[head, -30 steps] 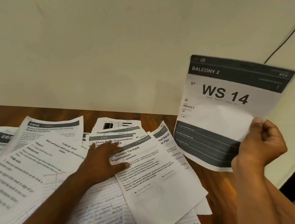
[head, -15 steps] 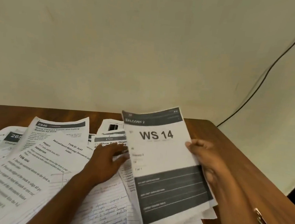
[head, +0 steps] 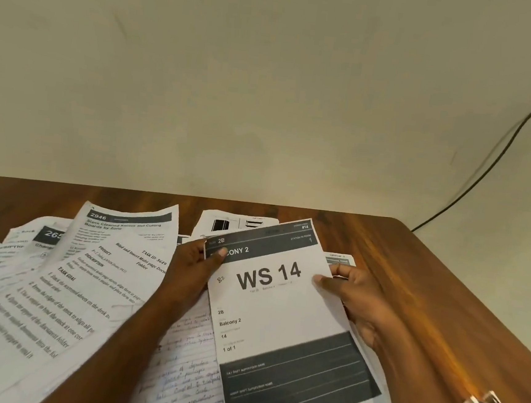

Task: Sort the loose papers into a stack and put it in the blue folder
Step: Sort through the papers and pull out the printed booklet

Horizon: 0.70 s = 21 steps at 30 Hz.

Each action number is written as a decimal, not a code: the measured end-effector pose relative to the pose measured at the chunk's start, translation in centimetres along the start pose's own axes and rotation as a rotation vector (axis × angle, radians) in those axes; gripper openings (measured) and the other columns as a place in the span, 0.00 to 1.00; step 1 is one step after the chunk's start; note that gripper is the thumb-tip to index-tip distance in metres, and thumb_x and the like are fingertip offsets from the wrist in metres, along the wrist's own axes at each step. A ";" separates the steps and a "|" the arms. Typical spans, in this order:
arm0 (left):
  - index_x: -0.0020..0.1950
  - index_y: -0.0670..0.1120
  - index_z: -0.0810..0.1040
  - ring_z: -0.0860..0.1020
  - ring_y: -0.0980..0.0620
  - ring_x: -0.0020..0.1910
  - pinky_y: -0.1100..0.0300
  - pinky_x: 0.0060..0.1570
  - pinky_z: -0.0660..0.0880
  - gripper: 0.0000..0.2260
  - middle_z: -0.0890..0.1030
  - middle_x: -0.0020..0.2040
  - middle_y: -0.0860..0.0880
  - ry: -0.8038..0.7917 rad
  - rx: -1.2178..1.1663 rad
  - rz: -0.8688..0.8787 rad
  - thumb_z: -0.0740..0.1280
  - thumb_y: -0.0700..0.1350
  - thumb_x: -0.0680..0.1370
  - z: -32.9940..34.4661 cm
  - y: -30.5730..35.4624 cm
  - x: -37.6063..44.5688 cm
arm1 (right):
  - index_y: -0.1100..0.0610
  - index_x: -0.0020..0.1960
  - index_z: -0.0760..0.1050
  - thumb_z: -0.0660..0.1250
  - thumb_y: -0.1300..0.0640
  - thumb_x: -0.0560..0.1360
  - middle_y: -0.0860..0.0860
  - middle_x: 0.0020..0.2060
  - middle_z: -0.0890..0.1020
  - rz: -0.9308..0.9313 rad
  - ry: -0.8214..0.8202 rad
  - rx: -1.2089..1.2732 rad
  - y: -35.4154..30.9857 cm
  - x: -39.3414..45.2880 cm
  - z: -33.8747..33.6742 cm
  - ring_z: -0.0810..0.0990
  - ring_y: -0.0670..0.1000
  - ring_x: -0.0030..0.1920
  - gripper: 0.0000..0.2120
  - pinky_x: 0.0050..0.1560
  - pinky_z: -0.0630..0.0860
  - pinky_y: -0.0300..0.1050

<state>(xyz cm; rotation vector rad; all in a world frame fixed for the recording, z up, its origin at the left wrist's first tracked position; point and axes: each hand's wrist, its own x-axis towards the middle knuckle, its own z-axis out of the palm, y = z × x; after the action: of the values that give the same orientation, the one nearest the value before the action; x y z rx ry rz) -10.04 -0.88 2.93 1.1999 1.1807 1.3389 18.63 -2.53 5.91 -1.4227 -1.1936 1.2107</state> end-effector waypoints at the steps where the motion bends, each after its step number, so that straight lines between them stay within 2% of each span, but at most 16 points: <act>1: 0.60 0.47 0.80 0.88 0.42 0.48 0.43 0.49 0.85 0.08 0.89 0.50 0.46 -0.014 -0.010 -0.012 0.69 0.44 0.82 0.0 -0.1 0.1 | 0.59 0.57 0.83 0.75 0.59 0.77 0.53 0.51 0.89 -0.021 -0.007 0.029 -0.2 -0.1 0.2 0.89 0.57 0.50 0.09 0.52 0.84 0.54; 6: 0.59 0.41 0.81 0.87 0.38 0.51 0.43 0.51 0.85 0.07 0.88 0.52 0.41 -0.075 -0.049 -0.040 0.69 0.39 0.82 0.0 -0.4 0.5 | 0.57 0.58 0.83 0.71 0.54 0.80 0.53 0.50 0.89 -0.086 0.007 0.156 -0.7 -0.5 1.2 0.89 0.55 0.50 0.09 0.46 0.84 0.48; 13: 0.60 0.41 0.82 0.87 0.38 0.53 0.37 0.59 0.81 0.09 0.88 0.54 0.40 -0.107 -0.049 -0.036 0.70 0.41 0.81 -0.3 -0.7 0.8 | 0.57 0.60 0.82 0.70 0.52 0.80 0.53 0.51 0.89 -0.092 0.018 0.141 -0.3 -0.4 1.4 0.89 0.55 0.49 0.12 0.46 0.83 0.48; 19: 0.60 0.42 0.81 0.88 0.39 0.52 0.38 0.57 0.82 0.17 0.88 0.54 0.43 -0.120 -0.035 -0.017 0.72 0.48 0.75 -0.5 -0.9 0.8 | 0.56 0.60 0.82 0.70 0.52 0.81 0.52 0.51 0.89 -0.087 0.013 0.144 -0.3 -0.4 1.4 0.89 0.54 0.48 0.11 0.44 0.83 0.47; 21: 0.61 0.41 0.81 0.87 0.39 0.52 0.40 0.54 0.84 0.14 0.88 0.54 0.42 -0.120 -0.052 -0.017 0.72 0.46 0.77 -0.4 -1.0 0.9 | 0.56 0.60 0.82 0.70 0.52 0.81 0.53 0.51 0.89 -0.087 0.015 0.145 -0.3 -0.4 1.4 0.89 0.55 0.49 0.12 0.46 0.84 0.49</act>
<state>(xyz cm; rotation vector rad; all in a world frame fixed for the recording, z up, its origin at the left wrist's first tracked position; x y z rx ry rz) -10.49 0.11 1.95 1.2129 1.0628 1.2594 17.18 -2.82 6.04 -1.2587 -1.1228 1.1997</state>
